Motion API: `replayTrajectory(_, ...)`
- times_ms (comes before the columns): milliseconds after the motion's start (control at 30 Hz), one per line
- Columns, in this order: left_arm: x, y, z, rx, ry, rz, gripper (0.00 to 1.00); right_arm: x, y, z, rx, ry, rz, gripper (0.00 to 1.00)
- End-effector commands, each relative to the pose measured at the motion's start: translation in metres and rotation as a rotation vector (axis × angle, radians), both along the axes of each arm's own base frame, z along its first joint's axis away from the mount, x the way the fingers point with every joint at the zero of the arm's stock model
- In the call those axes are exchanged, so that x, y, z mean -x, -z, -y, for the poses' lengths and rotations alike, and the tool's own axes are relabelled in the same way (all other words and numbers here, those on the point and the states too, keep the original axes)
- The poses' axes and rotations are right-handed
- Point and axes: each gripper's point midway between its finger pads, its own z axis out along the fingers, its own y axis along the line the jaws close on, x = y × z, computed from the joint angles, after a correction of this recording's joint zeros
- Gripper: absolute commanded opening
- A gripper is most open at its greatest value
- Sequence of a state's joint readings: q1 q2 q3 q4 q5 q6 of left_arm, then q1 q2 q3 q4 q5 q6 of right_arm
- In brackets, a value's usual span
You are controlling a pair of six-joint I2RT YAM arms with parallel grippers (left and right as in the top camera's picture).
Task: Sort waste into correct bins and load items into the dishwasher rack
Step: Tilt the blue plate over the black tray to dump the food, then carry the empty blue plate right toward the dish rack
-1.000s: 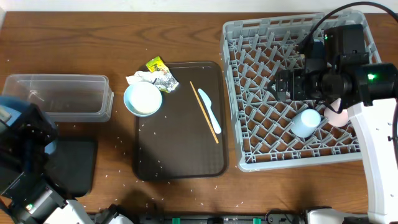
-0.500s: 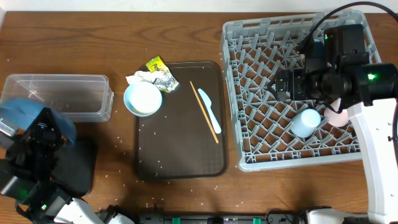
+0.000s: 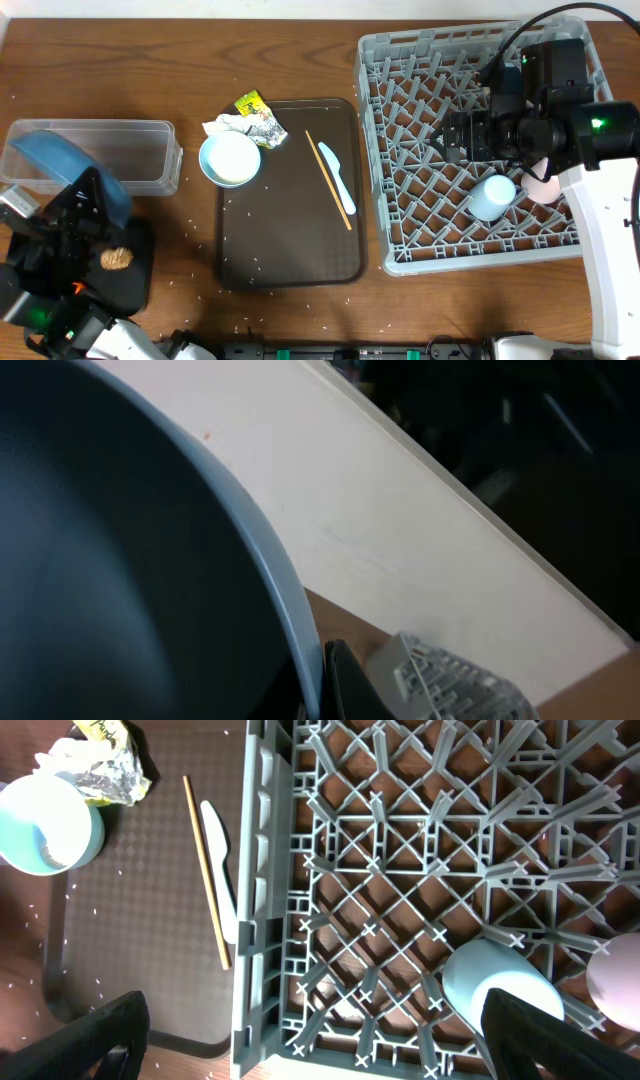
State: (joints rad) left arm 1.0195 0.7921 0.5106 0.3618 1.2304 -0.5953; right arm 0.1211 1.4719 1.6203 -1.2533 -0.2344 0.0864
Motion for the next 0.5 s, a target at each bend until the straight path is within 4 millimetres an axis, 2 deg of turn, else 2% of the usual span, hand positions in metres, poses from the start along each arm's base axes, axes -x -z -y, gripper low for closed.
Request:
replayTrajectory(0,0.001,-0.003,0.005,0.021,0.039,-0.001,0.06,0.001,0.0,-0.003,0.007,-0.021,0.004,0.99)
replayTrajectory(167,-0.001,-0.009,0.029,-0.016,0.156,0.02,0.06,0.0,0.0,-0.003,0.007,-0.021,0.006,0.99)
replayTrajectory(267,-0.001,-0.022,0.048,-0.082,0.239,0.064,0.06,0.0,0.0,-0.003,0.007,-0.021,0.007,0.99)
replayTrajectory(467,-0.011,-0.055,0.07,-0.076,0.312,0.114,0.06,-0.002,-0.001,-0.003,0.006,-0.021,0.014,0.99)
